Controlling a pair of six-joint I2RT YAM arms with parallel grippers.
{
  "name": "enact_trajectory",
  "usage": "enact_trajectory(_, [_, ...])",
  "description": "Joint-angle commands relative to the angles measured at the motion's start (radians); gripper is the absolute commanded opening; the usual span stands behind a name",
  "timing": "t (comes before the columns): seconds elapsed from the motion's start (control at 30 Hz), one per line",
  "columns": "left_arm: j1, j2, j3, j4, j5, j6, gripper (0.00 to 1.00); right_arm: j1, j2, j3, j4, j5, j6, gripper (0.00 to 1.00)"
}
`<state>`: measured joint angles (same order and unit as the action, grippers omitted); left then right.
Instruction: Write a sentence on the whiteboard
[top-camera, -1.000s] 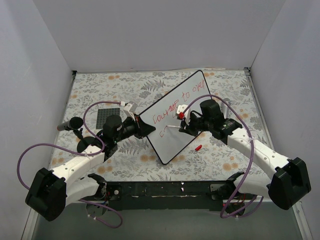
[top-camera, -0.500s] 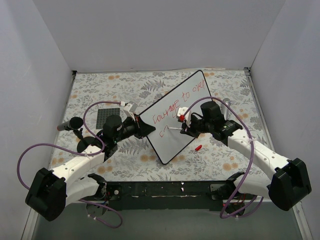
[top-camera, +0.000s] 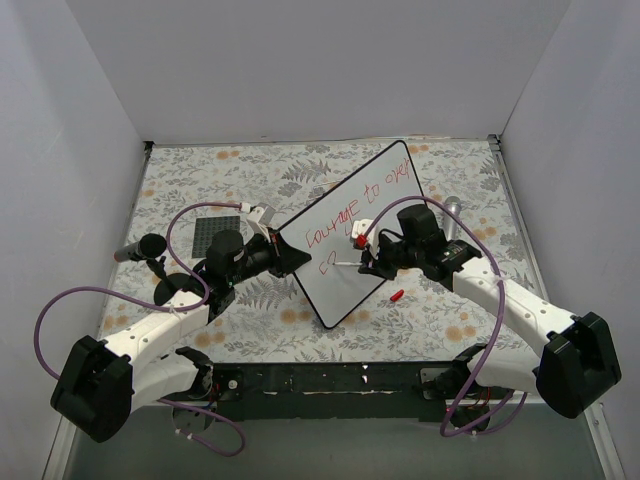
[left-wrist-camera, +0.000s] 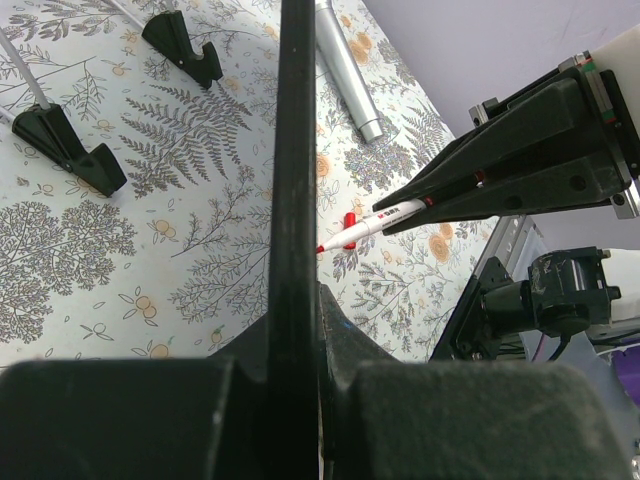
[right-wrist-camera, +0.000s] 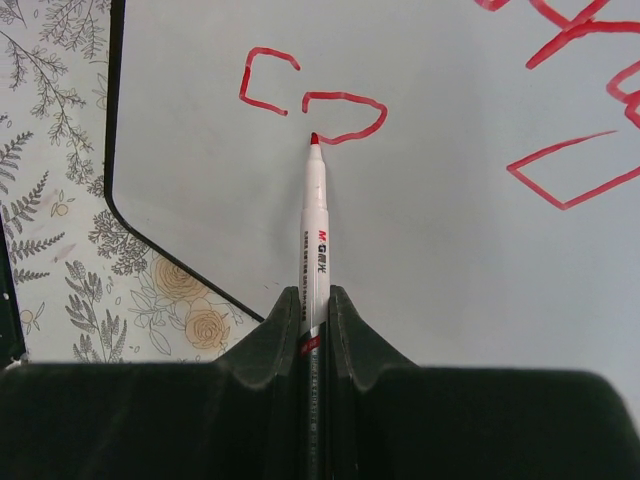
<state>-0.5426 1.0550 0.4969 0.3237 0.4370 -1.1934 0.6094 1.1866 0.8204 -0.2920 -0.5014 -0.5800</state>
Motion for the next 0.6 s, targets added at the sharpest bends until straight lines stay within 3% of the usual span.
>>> enact_trajectory(0.0, [-0.003, -0.016, 0.009, 0.057, 0.008, 0.021, 0.0, 0.012, 0.011, 0.022, 0.005, -0.022, -0.006, 0.01])
enact_trajectory(0.57, [-0.003, -0.01, 0.012, 0.054, 0.008, 0.021, 0.0, 0.016, 0.041, 0.105, 0.008, -0.028, 0.008, 0.01])
